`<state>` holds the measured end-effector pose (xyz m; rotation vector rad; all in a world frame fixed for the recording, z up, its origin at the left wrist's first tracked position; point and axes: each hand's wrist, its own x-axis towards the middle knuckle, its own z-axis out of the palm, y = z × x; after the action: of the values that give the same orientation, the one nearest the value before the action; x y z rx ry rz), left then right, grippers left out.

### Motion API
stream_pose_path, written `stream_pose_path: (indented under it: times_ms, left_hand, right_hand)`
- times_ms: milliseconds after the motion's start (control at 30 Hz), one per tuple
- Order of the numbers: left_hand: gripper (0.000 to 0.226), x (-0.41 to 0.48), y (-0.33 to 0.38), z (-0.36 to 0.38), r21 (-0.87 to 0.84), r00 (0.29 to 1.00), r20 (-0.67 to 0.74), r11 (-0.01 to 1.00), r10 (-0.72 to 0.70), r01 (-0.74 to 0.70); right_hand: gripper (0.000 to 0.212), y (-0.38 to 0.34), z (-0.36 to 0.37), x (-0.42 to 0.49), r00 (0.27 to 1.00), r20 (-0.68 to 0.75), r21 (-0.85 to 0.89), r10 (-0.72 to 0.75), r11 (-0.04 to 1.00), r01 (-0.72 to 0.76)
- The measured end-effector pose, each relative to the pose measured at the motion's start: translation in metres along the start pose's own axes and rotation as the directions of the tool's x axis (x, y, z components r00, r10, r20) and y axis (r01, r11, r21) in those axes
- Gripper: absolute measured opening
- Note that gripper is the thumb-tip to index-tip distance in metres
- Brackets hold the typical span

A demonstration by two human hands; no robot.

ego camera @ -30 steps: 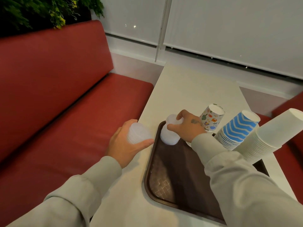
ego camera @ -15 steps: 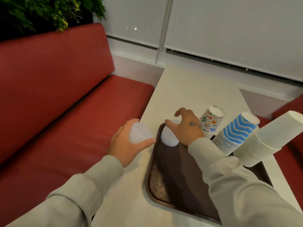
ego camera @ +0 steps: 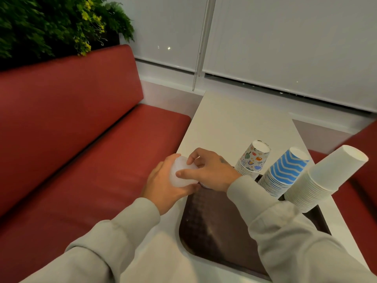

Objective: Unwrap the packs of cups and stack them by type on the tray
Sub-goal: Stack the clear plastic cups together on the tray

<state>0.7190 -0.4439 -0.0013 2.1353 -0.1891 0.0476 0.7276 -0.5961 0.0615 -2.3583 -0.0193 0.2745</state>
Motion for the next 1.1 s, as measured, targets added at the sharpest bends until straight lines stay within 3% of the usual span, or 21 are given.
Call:
stream_pose_path:
  times_ms: [267,467,600,767,1100]
  left_hand:
    - [0.057,0.001,-0.003,0.004,-0.022,0.999,-0.029,1.000,-0.013,0.013]
    - [0.069,0.004,-0.013,0.007,-0.015,0.998,-0.042,0.999,-0.048,0.048]
    - [0.073,0.006,-0.022,0.007,-0.005,0.996,-0.049,0.998,-0.070,0.070]
    - [0.070,0.006,-0.026,0.006,-0.025,0.995,-0.053,0.996,-0.091,0.089]
    - [0.062,0.005,-0.030,0.004,-0.045,0.994,-0.049,0.994,-0.100,0.098]
  right_hand:
    - [0.051,0.011,-0.002,0.007,0.999,-0.020,0.146,0.043,0.988,-0.040]
    - [0.049,0.023,-0.013,0.020,0.985,-0.145,0.307,0.097,0.951,-0.048]
    - [0.044,0.035,-0.027,0.028,0.945,-0.303,0.080,0.122,0.992,-0.102]
    - [0.047,0.055,-0.024,0.042,0.948,-0.292,-0.170,0.128,0.968,-0.183]
    - [0.049,0.066,-0.010,0.050,0.956,-0.267,-0.302,0.122,0.931,-0.203]
